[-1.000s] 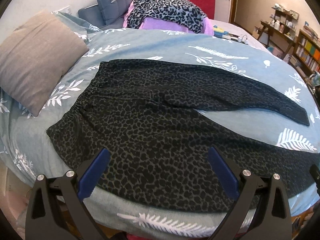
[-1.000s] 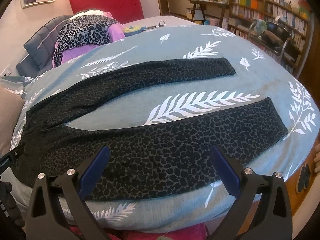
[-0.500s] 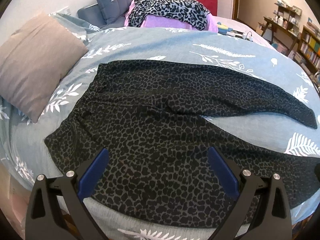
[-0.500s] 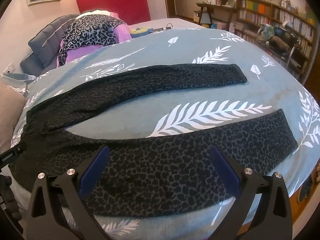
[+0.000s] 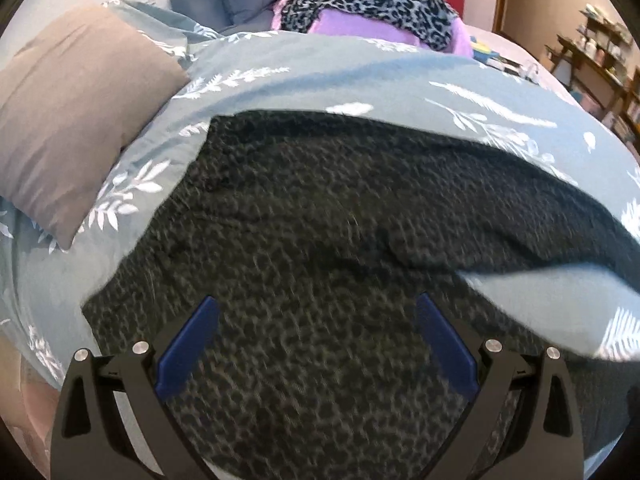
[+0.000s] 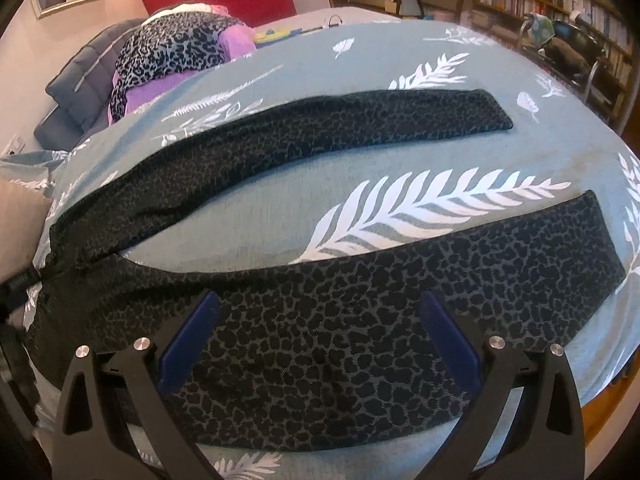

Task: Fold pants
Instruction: 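Lower the left gripper onto the pants near the waistband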

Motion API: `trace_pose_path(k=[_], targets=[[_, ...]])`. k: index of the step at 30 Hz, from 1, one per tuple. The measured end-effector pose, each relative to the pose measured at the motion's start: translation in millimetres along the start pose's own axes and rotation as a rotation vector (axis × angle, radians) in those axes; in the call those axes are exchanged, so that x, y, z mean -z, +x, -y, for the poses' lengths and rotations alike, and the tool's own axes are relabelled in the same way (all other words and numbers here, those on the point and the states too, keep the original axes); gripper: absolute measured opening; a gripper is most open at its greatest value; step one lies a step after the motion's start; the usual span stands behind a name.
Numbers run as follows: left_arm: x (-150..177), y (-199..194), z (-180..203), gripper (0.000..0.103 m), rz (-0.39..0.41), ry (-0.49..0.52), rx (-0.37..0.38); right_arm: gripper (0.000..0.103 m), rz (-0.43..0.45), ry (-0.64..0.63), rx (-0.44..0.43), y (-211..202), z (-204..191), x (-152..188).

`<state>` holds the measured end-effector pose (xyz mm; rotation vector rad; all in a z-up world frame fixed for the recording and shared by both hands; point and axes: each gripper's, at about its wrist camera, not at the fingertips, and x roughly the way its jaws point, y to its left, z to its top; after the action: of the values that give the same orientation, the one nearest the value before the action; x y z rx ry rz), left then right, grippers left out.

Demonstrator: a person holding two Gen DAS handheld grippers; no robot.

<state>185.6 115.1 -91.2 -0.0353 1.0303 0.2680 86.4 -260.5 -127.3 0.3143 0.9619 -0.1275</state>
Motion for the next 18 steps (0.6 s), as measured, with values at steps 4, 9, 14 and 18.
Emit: trace_pose_path(k=[4,9,14,18], targets=[[-28,10,-8,0.098,-0.019,-0.036,0.019,0.101,-0.018,-0.010,-0.003,9,-4,1],[-65,37,-22,0.098,-0.081,-0.119,0.022,0.101,-0.009,-0.025,0.011,14,-7,-3],[-96,57,-32,0.098,-0.106,-0.199,0.007,0.101,-0.035,-0.010,-0.001,28,-4,-6],[-119,71,-38,0.098,-0.110,-0.248,-0.025,0.101,-0.048,-0.010,-0.006,36,-1,-10]])
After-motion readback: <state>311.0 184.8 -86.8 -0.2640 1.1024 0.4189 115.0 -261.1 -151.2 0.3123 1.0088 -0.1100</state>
